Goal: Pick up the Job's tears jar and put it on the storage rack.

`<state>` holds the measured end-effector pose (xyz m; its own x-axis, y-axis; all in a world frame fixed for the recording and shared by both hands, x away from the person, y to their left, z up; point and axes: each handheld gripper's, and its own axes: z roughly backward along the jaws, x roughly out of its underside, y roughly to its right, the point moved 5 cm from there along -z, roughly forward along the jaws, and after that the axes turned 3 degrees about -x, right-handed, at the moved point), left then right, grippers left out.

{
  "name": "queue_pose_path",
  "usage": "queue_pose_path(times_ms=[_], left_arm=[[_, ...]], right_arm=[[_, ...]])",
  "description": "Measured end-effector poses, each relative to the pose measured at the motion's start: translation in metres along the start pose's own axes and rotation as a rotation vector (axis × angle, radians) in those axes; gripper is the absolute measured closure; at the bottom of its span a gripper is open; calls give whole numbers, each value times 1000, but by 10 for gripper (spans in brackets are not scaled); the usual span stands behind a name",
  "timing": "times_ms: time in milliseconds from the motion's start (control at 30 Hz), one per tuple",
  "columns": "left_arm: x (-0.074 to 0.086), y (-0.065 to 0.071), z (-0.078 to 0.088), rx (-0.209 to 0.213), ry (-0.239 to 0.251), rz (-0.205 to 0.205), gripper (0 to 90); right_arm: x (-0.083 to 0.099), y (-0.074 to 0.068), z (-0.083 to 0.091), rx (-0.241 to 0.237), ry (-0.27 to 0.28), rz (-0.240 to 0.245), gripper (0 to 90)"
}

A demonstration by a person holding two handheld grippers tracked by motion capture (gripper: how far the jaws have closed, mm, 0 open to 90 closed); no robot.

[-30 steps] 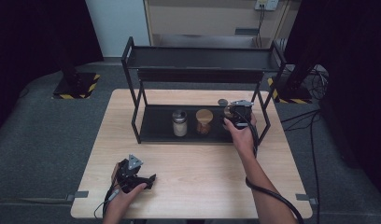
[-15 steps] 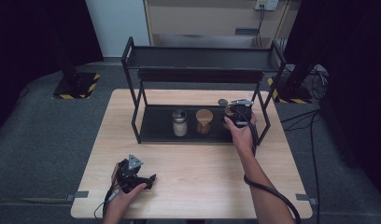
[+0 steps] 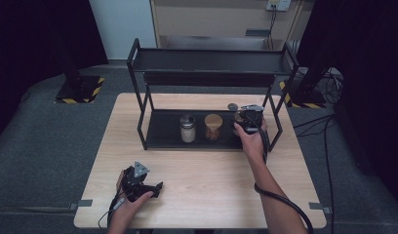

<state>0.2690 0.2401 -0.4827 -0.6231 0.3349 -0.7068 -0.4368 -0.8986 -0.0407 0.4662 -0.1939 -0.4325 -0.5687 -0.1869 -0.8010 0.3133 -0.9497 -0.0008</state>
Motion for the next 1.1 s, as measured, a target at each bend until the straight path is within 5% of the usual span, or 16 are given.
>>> queue_pose_path(times_ms=[1100], left_arm=[[0, 0, 0, -1, 0, 1, 0]], right_arm=[[18, -3, -9, -11, -13, -7, 258]])
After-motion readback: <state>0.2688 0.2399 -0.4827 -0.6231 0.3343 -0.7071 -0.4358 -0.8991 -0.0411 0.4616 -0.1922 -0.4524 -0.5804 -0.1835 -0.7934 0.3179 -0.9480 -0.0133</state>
